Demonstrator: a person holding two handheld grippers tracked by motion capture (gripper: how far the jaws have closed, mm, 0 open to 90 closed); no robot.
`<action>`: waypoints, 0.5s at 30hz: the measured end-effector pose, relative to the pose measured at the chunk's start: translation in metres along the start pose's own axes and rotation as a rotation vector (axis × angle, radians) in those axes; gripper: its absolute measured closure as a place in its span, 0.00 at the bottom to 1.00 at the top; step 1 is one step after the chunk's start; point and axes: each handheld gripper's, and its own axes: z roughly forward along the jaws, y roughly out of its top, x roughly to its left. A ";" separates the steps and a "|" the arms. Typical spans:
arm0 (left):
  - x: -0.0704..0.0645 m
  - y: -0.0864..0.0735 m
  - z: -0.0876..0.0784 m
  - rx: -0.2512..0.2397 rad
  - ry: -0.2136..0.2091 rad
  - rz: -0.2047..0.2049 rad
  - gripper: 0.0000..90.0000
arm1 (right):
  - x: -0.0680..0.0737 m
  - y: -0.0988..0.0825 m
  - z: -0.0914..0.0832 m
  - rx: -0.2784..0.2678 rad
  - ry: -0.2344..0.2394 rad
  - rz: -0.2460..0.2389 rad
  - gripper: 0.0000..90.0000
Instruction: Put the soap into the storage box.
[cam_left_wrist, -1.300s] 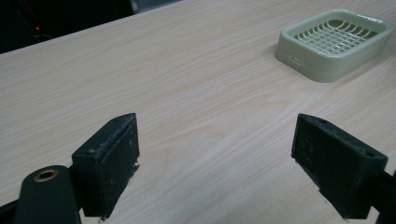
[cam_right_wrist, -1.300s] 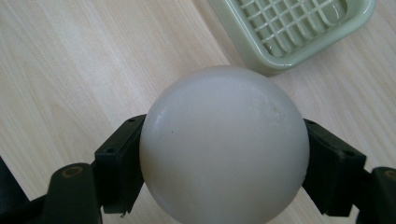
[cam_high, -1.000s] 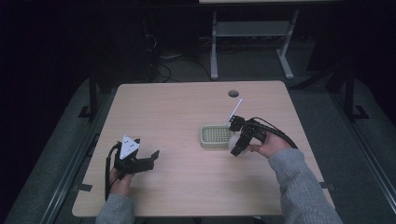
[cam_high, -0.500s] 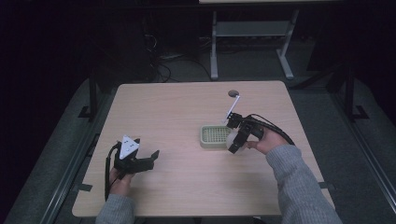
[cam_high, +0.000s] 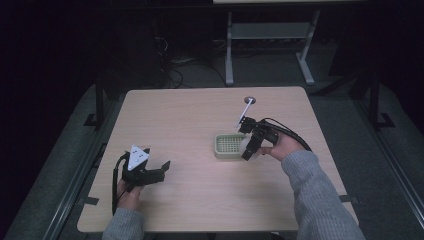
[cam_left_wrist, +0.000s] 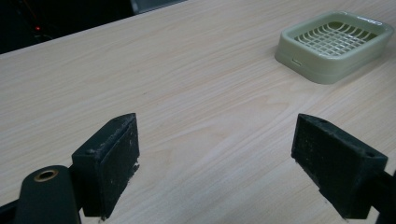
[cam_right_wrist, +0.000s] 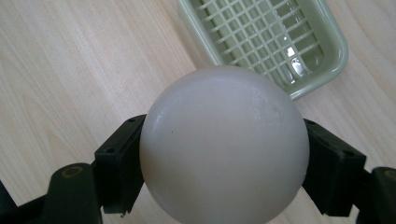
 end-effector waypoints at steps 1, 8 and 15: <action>0.000 0.000 0.000 0.000 0.000 -0.001 0.16 | 0.000 0.001 0.000 0.001 0.005 0.000 0.26; 0.000 0.000 -0.001 0.002 0.001 -0.002 0.16 | -0.002 0.009 -0.001 0.005 -0.001 -0.006 0.26; 0.000 0.000 0.000 0.003 0.001 -0.001 0.16 | -0.004 0.015 0.000 0.005 0.009 -0.006 0.26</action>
